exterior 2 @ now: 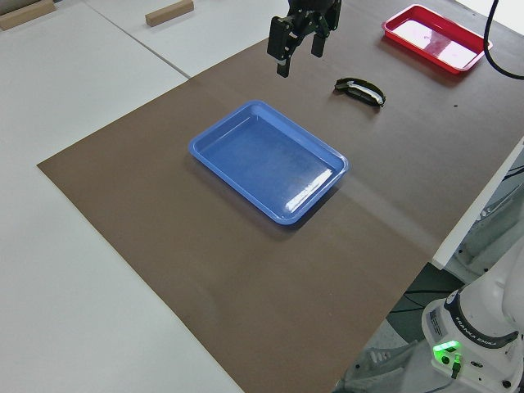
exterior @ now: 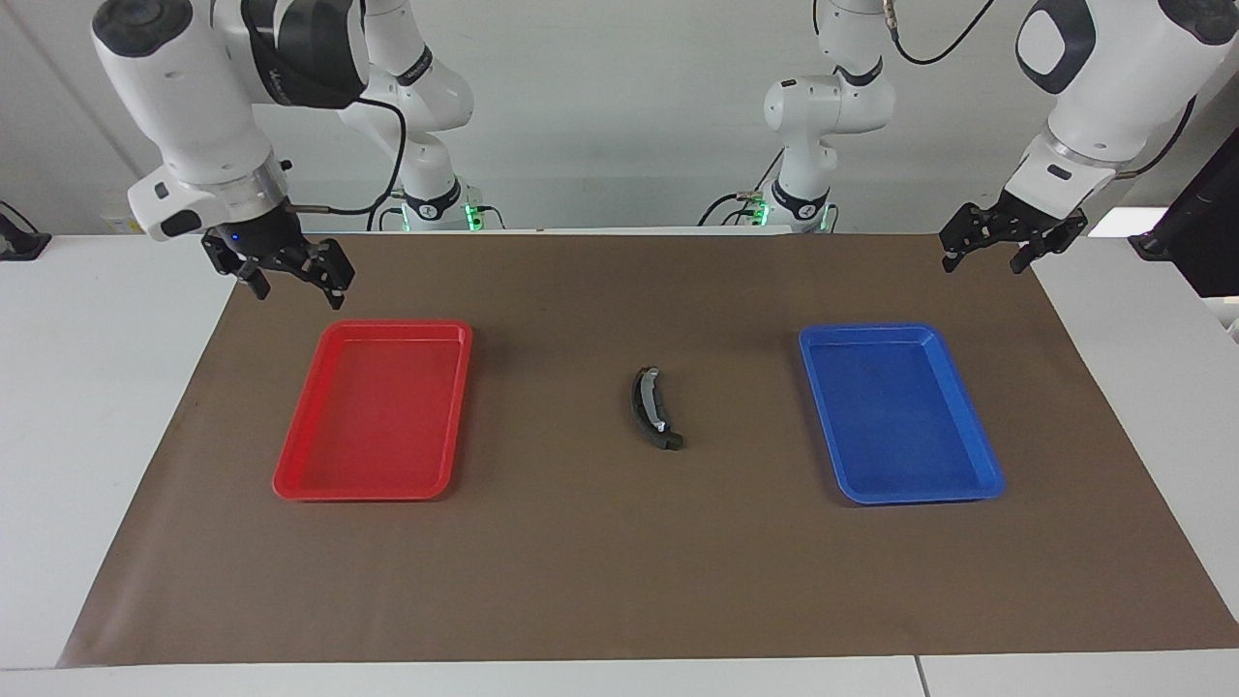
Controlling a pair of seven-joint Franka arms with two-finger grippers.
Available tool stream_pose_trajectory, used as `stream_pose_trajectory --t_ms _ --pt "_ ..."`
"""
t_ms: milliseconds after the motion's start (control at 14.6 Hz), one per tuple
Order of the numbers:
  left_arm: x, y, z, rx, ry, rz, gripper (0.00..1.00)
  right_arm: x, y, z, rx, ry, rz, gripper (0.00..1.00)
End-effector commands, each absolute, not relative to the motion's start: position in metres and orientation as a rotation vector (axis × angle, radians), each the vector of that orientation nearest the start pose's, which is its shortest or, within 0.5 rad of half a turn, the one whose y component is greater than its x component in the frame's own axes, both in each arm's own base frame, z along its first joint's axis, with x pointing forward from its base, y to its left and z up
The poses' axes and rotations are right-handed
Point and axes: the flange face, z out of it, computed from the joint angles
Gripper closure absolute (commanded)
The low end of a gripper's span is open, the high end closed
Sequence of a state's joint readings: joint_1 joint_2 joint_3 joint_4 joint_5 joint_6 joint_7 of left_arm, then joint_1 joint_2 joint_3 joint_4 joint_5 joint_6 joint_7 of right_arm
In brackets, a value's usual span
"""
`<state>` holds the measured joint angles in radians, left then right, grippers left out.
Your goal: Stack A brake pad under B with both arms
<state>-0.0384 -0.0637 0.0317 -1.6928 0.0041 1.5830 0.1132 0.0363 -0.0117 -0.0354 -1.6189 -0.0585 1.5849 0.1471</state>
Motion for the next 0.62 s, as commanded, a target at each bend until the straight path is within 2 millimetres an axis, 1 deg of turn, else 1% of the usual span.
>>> stream_pose_trajectory --t_ms 0,68,137,274,548 --pt "0.532 0.0 0.603 -3.118 0.193 0.059 0.02 0.54 -0.011 0.62 -3.171 0.205 0.073 0.0" --pt "0.532 0.0 0.603 -3.118 0.195 0.059 0.02 0.538 -0.021 0.618 -3.169 0.234 0.08 0.0" --pt "0.532 0.0 0.603 -3.119 0.193 0.059 0.02 0.538 -0.026 0.615 -3.168 0.244 0.081 0.0" --pt "0.532 0.0 0.603 -3.118 0.196 0.059 0.02 0.536 -0.016 0.615 -3.169 0.22 0.09 0.0" --pt "0.532 0.0 0.603 -3.118 0.193 0.059 0.02 0.536 -0.013 0.614 -3.171 0.212 0.092 0.0"
